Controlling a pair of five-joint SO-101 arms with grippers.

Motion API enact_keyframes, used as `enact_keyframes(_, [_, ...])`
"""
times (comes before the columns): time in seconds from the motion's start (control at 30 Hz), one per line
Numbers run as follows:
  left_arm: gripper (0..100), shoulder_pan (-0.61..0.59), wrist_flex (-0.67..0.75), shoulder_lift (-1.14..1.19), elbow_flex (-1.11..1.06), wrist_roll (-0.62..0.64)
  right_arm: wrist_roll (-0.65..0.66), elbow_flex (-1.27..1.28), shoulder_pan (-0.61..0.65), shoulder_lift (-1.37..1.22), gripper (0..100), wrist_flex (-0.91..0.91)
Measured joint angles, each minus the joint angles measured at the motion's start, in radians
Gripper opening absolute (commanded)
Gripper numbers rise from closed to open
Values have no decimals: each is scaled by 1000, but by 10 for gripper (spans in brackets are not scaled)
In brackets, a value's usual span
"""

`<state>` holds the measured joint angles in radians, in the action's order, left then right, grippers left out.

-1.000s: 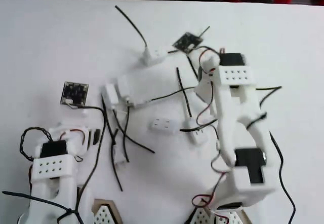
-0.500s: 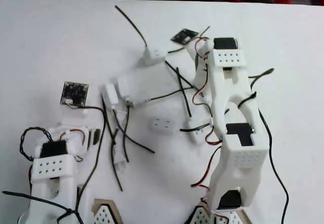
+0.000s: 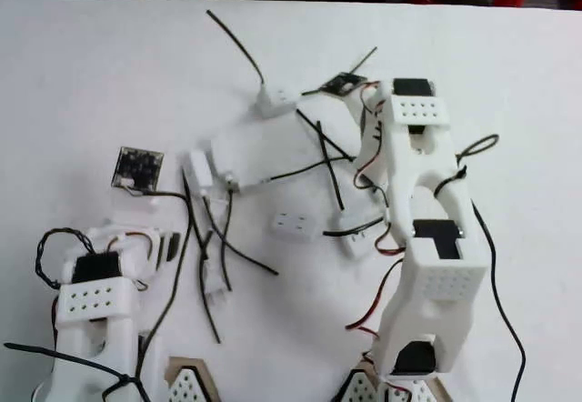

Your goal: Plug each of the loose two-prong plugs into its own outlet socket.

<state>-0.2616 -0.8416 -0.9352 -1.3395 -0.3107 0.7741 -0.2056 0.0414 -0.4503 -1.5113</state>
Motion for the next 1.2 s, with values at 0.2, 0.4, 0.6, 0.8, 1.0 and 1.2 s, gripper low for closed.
enact_keyframes(0.2, [235,0,0,0,0,0,0,44,-5,0,118,40])
enact_keyframes(0.4, [235,0,0,0,0,0,0,49,-31,-35,119,97])
enact_keyframes(0.6, [235,0,0,0,0,0,0,48,-32,-103,117,100])
enact_keyframes(0.8, [235,0,0,0,0,0,0,48,-32,-107,46,100])
enact_keyframes(1.0, [235,0,0,0,0,0,0,46,-38,-107,38,100])
enact_keyframes(1.2, [235,0,0,0,0,-9,0,-8,-35,-112,138,-6])
